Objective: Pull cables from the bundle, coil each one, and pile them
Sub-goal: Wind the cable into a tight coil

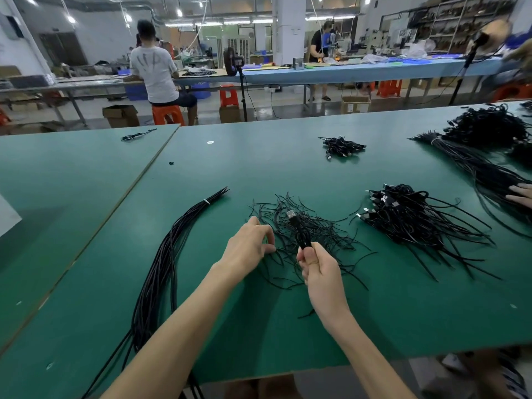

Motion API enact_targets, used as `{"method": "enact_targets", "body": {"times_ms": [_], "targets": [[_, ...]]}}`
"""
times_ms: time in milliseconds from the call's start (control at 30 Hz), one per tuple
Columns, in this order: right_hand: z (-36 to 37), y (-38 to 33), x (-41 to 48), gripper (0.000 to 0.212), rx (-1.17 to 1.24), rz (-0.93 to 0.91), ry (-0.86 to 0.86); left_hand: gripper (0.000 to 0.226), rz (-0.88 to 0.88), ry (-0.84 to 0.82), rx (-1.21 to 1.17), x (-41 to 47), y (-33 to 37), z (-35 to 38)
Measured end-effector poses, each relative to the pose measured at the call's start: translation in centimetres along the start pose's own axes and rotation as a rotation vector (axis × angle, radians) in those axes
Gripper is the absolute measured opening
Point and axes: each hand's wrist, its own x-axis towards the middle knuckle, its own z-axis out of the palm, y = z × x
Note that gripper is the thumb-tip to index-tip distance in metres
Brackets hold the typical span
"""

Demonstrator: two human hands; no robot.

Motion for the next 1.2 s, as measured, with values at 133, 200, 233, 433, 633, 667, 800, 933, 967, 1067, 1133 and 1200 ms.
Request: {"method": "enact_targets", "body": {"times_ms": [133, 200, 233, 433, 633, 667, 800, 933, 967, 1067, 1133, 1200], "targets": [[-0.2, 0.2, 0.0, 0.038, -0.009, 0.01, 0.01, 0.009, -0.031, -0.021, 0.041, 0.4, -0.4, 0.1], [-0.2, 0.2, 0.0, 0.038, -0.01, 0.019, 0.012, 0.009, -0.005, 0.025, 0.061, 0.2, -0.9, 0.4], [-0.2, 0.2, 0.0, 0.038, -0.009, 0.021, 0.013, 0.009, 0.015, 0.054, 0.069, 0.1, -1.1, 0.6], [-0.3, 0.2, 0.0, 0.037, -0.007, 0.027, 0.002, 0.006, 0.117, 0.108, 0.129, -0.7, -2.3, 0.6], [-0.2, 0.1, -0.1, 0.037, -0.001, 0.038, 0.0, 0.03, 0.084, 0.187, 0.083, -0.9, -2.5, 0.9], [-0.2, 0.1, 0.0, 0.037, 0.0, 0.038, -0.001, 0.033, 0.059, 0.208, 0.05, -1.0, -2.5, 0.9], [-0.1, 0.2, 0.0, 0.036, -0.015, 0.035, -0.005, 0.029, -0.094, 0.21, -0.411, -1.1, -1.4, 0.4], [-0.2, 0.3, 0.0, 0.037, -0.02, 0.036, 0.005, 0.008, -0.05, 0.164, -0.875, -2.6, 0.3, 0.0], [-0.3, 0.3, 0.0, 0.037, -0.021, 0.039, 0.005, 0.002, -0.044, 0.125, -0.95, -3.0, 0.4, 0.0], [-0.2, 0.4, 0.1, 0.036, -0.025, 0.039, 0.001, 0.022, -0.008, -0.036, -1.073, -4.3, 1.0, 0.3], [-0.3, 0.5, 0.1, 0.036, -0.029, 0.048, 0.01, 0.03, 0.046, -0.124, -1.091, -4.8, 1.6, 0.3], [-0.5, 0.7, 0.1, 0.037, 0.005, 0.08, 0.042, 0.035, 0.077, -0.122, -1.094, -5.1, 2.1, 0.2]]}}
